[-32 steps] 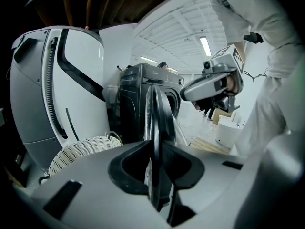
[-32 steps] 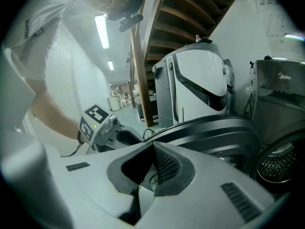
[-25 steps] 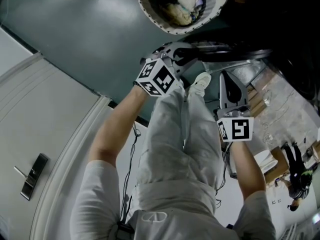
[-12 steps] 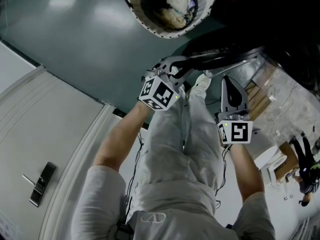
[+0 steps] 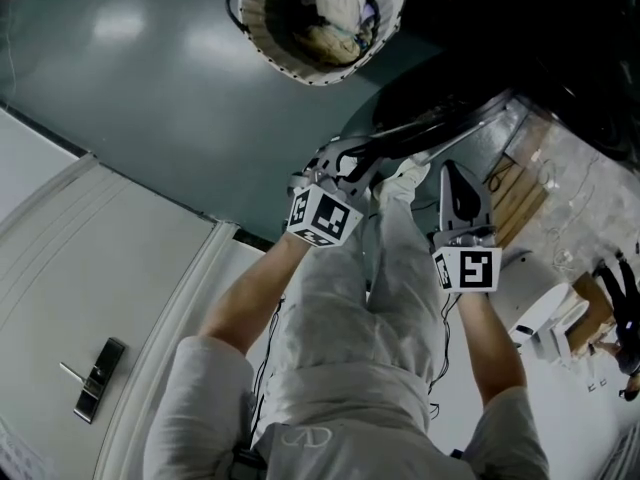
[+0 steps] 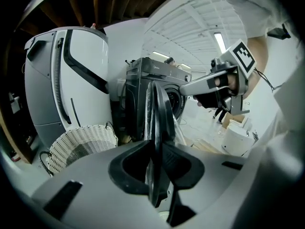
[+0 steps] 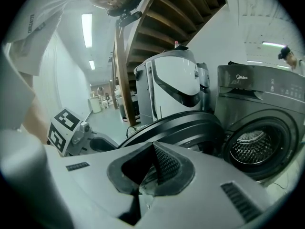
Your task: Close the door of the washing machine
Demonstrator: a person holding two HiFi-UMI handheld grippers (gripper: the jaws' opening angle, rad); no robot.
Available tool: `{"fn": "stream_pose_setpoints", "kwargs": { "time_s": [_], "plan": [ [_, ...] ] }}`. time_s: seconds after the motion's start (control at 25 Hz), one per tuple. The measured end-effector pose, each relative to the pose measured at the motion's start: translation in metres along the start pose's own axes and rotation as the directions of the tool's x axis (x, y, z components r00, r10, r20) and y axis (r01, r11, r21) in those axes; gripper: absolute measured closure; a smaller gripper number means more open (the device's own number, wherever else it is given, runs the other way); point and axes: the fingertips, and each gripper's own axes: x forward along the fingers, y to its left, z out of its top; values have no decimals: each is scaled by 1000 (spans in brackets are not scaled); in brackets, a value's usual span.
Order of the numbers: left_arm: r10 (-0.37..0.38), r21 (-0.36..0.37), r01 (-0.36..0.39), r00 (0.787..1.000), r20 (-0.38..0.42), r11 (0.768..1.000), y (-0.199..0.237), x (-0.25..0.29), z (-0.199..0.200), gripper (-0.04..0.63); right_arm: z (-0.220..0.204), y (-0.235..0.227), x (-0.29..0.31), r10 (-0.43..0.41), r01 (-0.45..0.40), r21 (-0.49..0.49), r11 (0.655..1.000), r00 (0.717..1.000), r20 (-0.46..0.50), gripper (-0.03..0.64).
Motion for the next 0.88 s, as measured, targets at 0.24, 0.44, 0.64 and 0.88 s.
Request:
{"fn": "stream_pose_setpoints", "kwargs": {
  "time_s": [0.24,0.44,0.64,0.88],
  "plan": [
    [29,-32,-30,999,-31,999,-22,5,-2,525,-19,-11,-18,1,-1,3,1000,999,-32,606],
    [52,-57,-56,997,-62,997,-41,9,-1,523,-37,-22,-37,-9,9,10,1000,999,-54,606],
    [78,-75,-85,993,-90,994,-56,12,-1,523,-50,-31,-54,-15,14,-16,1000,998,-59,606],
    [95,-94,-106,988,-118,990,-73,18,0,522,-63,-41,-73,-34,35,14,999,999,-39,606]
  ]
}}
